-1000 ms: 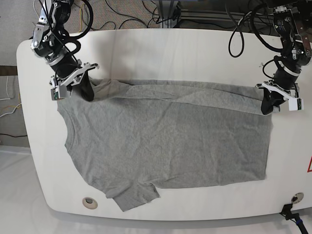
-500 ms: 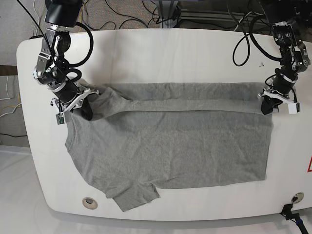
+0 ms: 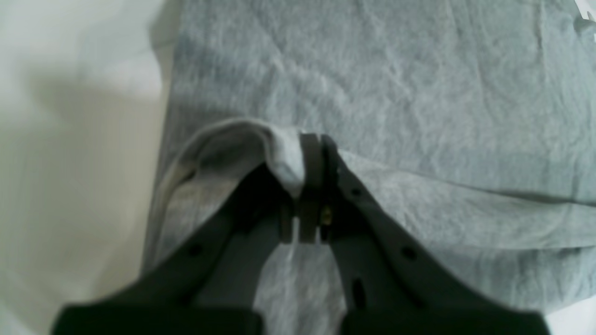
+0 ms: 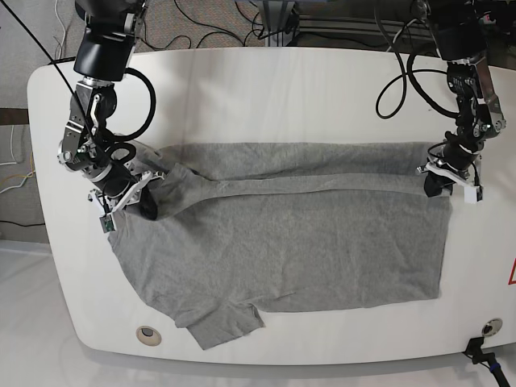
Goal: Fold the T-shirt properly
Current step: 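Lift both corners and fold the collar edge over onto the shirt body, then open both grippers and pull them back from the folded edge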
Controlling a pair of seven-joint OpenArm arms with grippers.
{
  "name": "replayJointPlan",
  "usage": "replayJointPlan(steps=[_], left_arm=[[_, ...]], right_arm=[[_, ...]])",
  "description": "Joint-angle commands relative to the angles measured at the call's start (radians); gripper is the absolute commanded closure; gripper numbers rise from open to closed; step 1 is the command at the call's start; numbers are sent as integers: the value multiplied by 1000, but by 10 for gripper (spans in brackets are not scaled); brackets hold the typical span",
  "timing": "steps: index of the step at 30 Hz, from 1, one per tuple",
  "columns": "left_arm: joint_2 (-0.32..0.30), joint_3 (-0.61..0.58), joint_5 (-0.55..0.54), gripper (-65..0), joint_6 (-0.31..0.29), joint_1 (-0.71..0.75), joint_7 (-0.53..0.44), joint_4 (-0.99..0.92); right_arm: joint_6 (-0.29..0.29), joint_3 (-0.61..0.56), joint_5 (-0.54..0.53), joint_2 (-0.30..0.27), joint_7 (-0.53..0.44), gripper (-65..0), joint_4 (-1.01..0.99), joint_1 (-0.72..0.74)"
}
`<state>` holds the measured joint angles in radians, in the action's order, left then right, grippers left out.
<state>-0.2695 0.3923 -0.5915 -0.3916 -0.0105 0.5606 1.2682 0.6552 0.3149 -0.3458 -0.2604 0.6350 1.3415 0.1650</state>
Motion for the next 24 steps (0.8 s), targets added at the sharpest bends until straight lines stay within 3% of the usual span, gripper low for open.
replayJointPlan(steps=[1,5,8,11,14,16,18,21,24], left_arm=[[-17,3,-14,0,-8,-18,-21,17],[-21,-33,-14,0,-8,-32,-23,17],[-21,-31,-12,-133,-4,-35,-24,17],[-21,-31,-11,-201,-2,-36,-24,15],[-34,-34,29,-237,-2,-38,-24,15],[-32,-34,83,-317,-2,-38,-24,15],[-32,-34,127,-388,-7,-38,-24,17],[-37,-34,167,-403,-13,-36,-24,26],[-47,-26,247,-403,-69,-29,-35,92]], right_arm=[[5,3,-20,-18,-27,0,-21,41],[11,3,-19,-20,-27,0,-63,61],[10,3,-19,-20,-27,0,-67,63],[4,3,-19,-20,-27,-5,-67,61],[2,7,-17,-20,-27,-194,-67,60],[2,7,-17,-40,-27,-329,-67,57],[2,7,-17,-50,-27,-421,-67,52],[2,11,-17,-101,-28,-429,-17,12],[2,13,-17,-142,-28,-404,82,-68]])
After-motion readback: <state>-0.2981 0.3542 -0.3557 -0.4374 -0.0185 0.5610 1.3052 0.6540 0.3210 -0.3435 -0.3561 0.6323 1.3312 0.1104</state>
